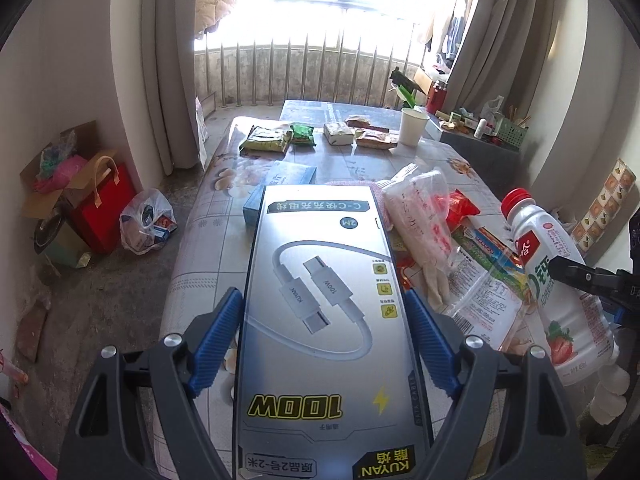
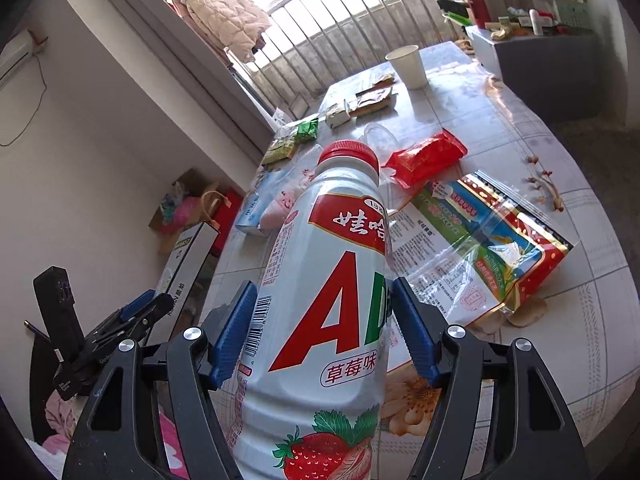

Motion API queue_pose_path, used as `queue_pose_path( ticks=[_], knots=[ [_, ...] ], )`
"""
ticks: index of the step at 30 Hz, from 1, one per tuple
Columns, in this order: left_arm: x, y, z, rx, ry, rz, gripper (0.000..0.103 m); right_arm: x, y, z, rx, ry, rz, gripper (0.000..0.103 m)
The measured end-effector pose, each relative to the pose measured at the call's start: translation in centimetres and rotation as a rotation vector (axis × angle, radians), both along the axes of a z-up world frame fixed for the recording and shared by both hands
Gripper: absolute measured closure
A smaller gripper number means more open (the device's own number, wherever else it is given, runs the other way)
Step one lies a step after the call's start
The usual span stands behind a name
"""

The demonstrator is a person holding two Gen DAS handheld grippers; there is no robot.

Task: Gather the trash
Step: 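Carry the milk bottle and cable box to the blue wastebasket and release both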

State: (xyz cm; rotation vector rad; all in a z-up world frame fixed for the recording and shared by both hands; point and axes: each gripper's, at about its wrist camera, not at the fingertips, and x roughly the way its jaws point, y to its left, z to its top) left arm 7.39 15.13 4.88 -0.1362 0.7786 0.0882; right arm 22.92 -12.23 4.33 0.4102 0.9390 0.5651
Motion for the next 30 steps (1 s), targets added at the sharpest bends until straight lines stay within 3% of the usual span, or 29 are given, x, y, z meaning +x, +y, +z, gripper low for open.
queue_pose_path(
  ticks=[5, 10, 17, 23, 30],
  knots=[
    [1.3, -3.9, 3.0, -0.01, -0.078, -0.122, 0.023, -0.9, -3.1, 2.0, 0.074, -0.05, -0.055, 0.038],
    [4.1, -10.4, 5.4, -0.051, -0.122, -0.311, 0.023, -2.4, -8.8, 3.1, 0.109, -0.082, -0.197, 0.038],
    [10.0, -25.1, 5.8, -0.12, -0.012, -0.653, 0.023, -6.8, -21.6, 1.1, 0.124, -0.059, -0.535, 0.038],
    [14.4, -40.8, 2.8, -0.109, 0.15, -0.879, 0.023, -10.7, -33.2, -4.5, 0.092, 0.072, -0.836, 0.038],
    [18.7, -56.5, -6.5, -0.024, 0.391, -0.999, 0.023, -11.3, -42.0, -13.8, 0.139, 0.263, -1.005, 0.038]
  ],
)
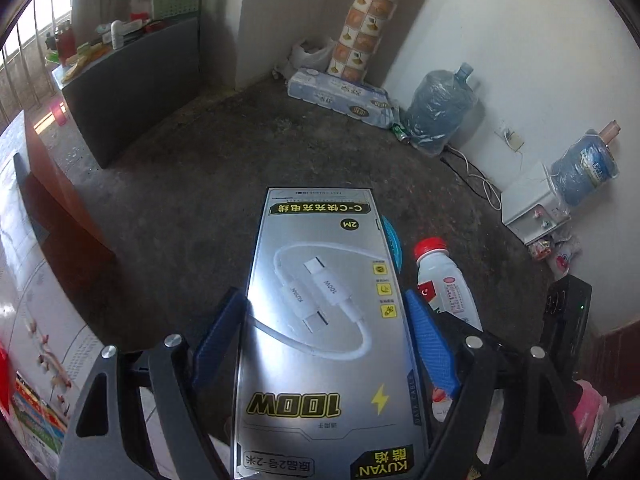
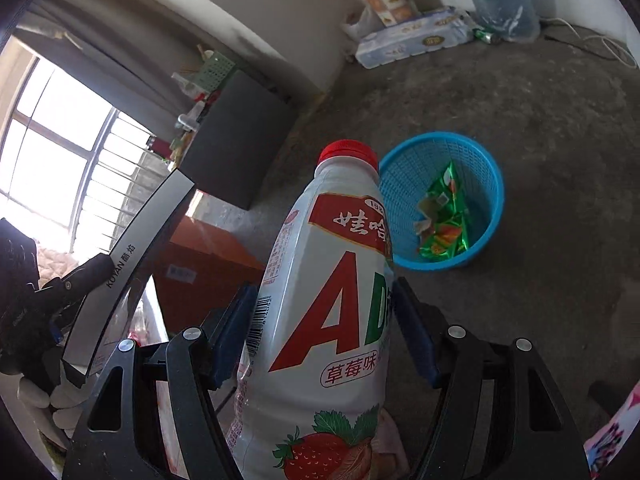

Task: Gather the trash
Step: 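Carry the milk bottle and cable box to the blue wastebasket and release both, then move both tools back over the table toward the plastic bags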

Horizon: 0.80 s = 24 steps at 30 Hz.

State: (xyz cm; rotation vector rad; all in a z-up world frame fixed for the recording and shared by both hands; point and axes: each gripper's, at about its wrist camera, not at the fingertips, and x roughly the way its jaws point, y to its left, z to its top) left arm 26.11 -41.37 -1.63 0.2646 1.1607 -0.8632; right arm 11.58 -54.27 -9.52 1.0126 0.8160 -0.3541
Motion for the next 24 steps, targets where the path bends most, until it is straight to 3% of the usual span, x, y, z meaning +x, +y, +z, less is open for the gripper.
queue_pose_path(
  ticks=[4, 11, 16, 24],
  knots=[
    [2.0, -6.0, -4.9, 0.062, 0.051, -0.021, 0.023, 2.2, -3.7, -5.1, 0.077, 0.047, -0.039, 0.038],
    [5.9, -12.3, -8.6, 0.007, 0.066, 0.044, 0.017, 8.1, -10.1, -13.0, 0.121, 0.067, -0.104, 0.033],
    [6.2, -10.8, -8.9, -0.022, 0.089, 0.058, 0.017, 8.1, -10.3, -16.7, 0.143, 0.148, -0.142, 0.033],
    [5.5, -6.2, -5.7, -0.067, 0.031, 0.035, 0.017, 6.2, -9.2, -15.8, 0.098, 0.154, -0.129, 0.038]
  ],
)
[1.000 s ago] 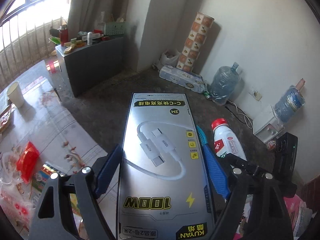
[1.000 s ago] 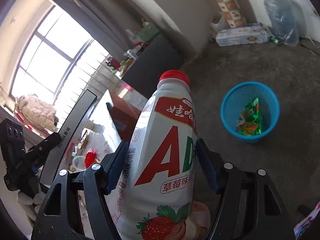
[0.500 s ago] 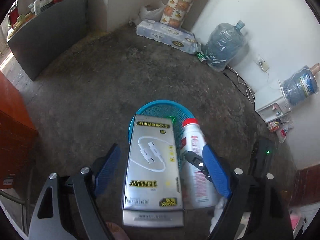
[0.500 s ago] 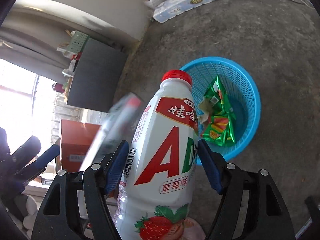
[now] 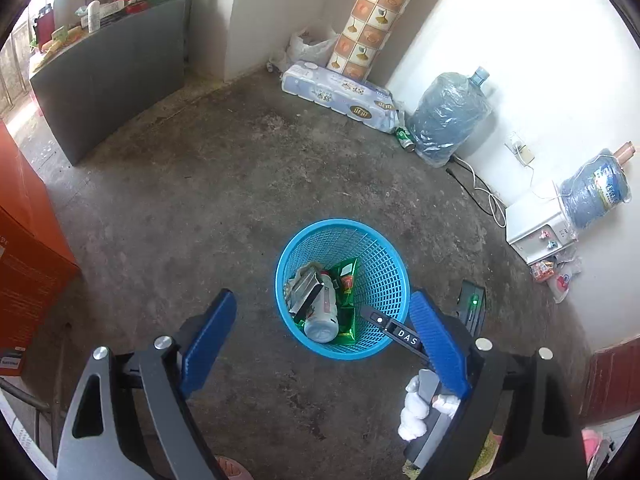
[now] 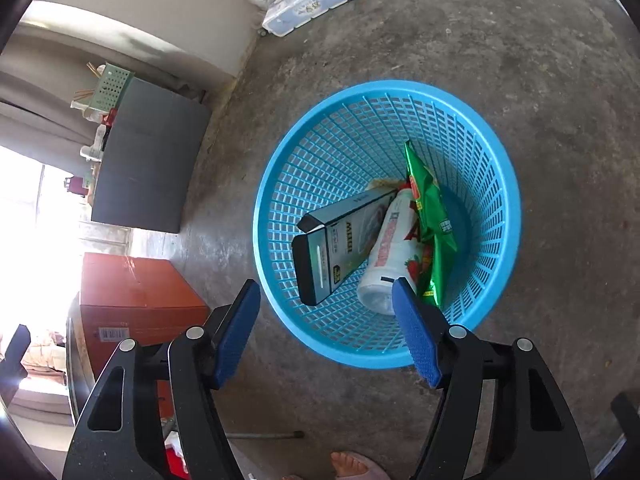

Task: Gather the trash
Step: 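Move both tools back over the table toward the plastic bags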

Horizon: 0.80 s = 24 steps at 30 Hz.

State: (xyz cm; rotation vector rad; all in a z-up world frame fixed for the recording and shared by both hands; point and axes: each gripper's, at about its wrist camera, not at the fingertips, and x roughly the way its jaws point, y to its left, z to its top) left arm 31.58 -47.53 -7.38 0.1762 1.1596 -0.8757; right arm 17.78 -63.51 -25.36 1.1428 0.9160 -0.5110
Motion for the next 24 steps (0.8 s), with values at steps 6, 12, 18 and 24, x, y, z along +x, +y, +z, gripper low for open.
queue_pose_path(
  ticks=[6, 12, 18, 24],
  knots=[
    [-1.6, 7.7, 6.6, -0.094, -0.061, -0.025, 0.017, -1.7, 2.0, 5.5, -0.114, -0.053, 0.064, 0.038],
    [-4.6, 23.1, 13.7, -0.213, -0.199, 0.052, 0.017, -3.9, 7.2, 13.4, -0.199, -0.155, 0.181, 0.032],
    [-8.1, 40.1, 17.2, -0.218, -0.359, 0.321, 0.017, -3.6, 13.7, 19.6, -0.202, -0.249, 0.343, 0.029],
    [-12.6, 51.0, 15.3, -0.214, -0.339, 0.537, 0.017, -0.1, 20.6, 22.6, -0.124, -0.326, 0.518, 0.028]
  ],
)
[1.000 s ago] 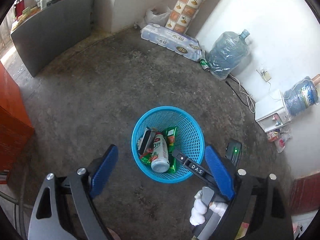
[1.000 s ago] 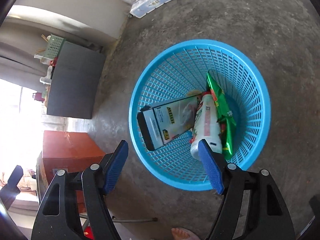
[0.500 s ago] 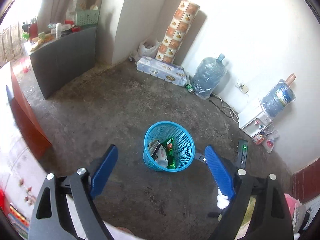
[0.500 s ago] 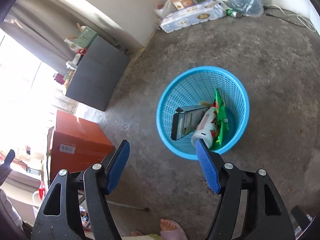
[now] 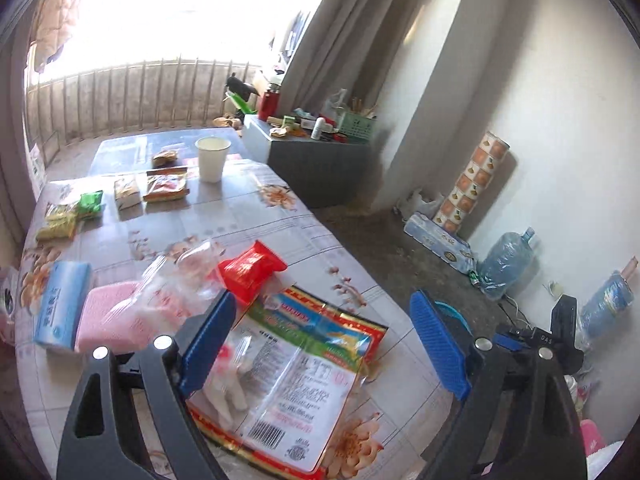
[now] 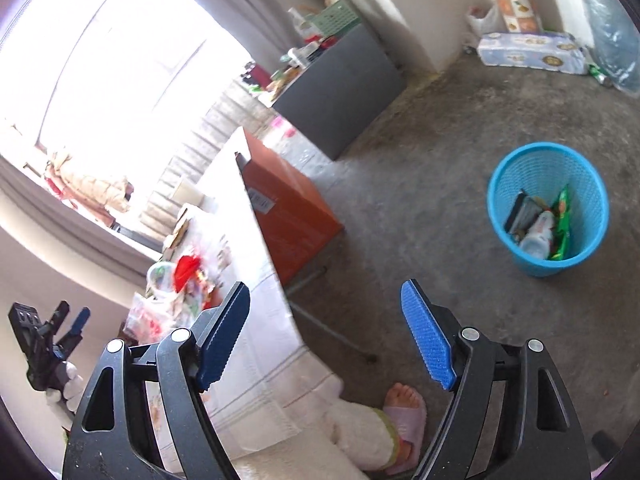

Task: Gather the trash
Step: 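Move both tools back over the table toward the plastic bags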

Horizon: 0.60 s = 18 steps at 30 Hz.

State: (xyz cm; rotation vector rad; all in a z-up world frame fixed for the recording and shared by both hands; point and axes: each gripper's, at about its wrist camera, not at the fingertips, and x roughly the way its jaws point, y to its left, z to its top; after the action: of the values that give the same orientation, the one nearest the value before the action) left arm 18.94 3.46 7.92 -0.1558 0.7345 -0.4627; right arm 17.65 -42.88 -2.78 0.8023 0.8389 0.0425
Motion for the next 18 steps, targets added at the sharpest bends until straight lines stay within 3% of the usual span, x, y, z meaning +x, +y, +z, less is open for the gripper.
queue_pose_path(
  ticks=[5, 10, 14, 18],
  knots=[
    [-3.1, 4.6, -3.7, -0.01, 0.048, 0.119, 0.017, 3.1, 6.2, -0.2, 0.118, 0.006, 0.14, 0.028],
    [-3.3, 6.0, -7.0, -0.009, 0.104, 0.176, 0.017, 5.0, 12.3, -1.2, 0.236, 0.048, 0.267, 0.028],
    [-2.8, 6.3, -7.6, 0.01, 0.08, 0.206, 0.017, 5.9, 16.3, -2.5, 0.316, 0.111, 0.321, 0.028],
    [-1.4, 7.0, -7.2, 0.042, 0.036, 0.242, 0.019, 6.4, 19.1, -2.8, 0.333, 0.149, 0.351, 0.028]
  ],
)
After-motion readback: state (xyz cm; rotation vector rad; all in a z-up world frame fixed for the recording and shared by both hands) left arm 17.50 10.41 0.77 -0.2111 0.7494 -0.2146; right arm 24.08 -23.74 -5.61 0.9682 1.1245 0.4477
